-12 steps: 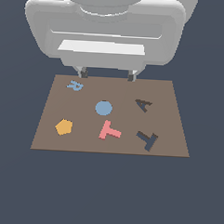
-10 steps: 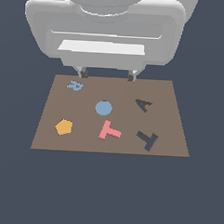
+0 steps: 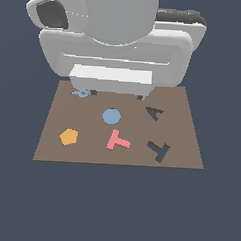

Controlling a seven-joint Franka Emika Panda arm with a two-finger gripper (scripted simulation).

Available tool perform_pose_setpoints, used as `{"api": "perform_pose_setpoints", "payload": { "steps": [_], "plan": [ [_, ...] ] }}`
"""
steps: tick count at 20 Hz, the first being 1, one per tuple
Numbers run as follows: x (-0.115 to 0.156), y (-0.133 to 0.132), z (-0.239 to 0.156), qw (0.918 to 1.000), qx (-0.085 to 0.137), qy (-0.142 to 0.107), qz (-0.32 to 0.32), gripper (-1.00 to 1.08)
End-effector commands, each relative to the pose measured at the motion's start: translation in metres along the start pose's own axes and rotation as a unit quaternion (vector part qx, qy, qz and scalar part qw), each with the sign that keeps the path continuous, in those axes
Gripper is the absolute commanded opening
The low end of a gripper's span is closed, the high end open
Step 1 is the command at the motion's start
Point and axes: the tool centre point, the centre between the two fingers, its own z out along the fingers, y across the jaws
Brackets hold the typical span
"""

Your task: Insert a designated object into the corresponding slot on a board.

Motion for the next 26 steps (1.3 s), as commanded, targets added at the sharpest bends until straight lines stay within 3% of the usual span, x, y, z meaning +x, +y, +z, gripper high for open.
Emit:
{"api": "perform_pose_setpoints", "payload": {
  "steps": [1,15,26],
  "plan": [
    [0.002,-0.002,0.014,0.9999,-0.001,-0.004,0.009,1.0],
    [0.024,-0.011,0.122,0.9956,-0.011,-0.036,0.085,1.0],
    [0.031,-0.012,0.157,0.9927,-0.014,-0.047,0.111,1.0]
  ]
}}
